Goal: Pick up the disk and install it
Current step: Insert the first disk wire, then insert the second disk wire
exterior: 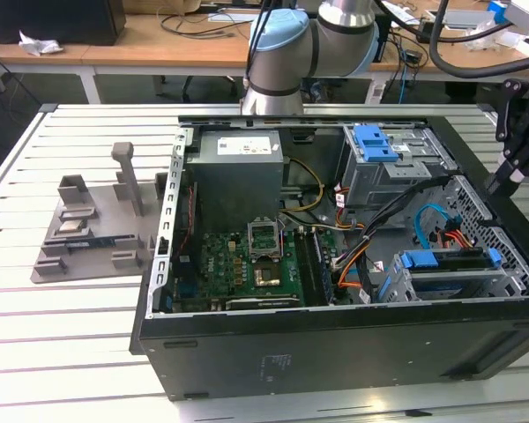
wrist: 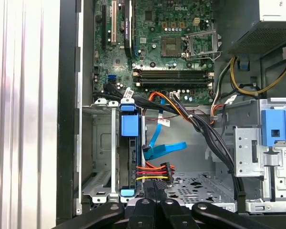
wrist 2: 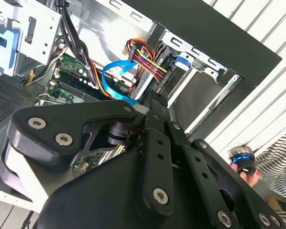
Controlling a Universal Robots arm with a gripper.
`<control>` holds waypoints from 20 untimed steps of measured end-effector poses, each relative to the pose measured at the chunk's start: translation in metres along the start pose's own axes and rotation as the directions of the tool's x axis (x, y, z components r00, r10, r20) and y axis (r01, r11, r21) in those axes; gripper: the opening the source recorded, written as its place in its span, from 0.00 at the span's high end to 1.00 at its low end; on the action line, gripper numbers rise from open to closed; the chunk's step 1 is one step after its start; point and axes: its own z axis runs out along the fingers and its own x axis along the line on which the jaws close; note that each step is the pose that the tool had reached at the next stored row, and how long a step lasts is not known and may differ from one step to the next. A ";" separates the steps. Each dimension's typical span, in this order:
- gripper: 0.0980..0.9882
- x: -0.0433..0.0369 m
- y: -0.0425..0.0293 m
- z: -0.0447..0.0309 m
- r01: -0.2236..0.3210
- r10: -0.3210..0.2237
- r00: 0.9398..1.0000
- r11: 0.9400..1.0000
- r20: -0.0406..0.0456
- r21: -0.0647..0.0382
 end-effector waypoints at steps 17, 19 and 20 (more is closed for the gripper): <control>0.92 0.0000 0.0000 -0.0001 0.000 0.000 1.000 1.000 0.001 0.000; 0.70 -0.0001 0.0000 -0.0001 0.000 0.000 1.000 1.000 0.001 0.000; 0.70 -0.0004 0.0037 0.0002 0.000 0.000 1.000 1.000 0.001 0.000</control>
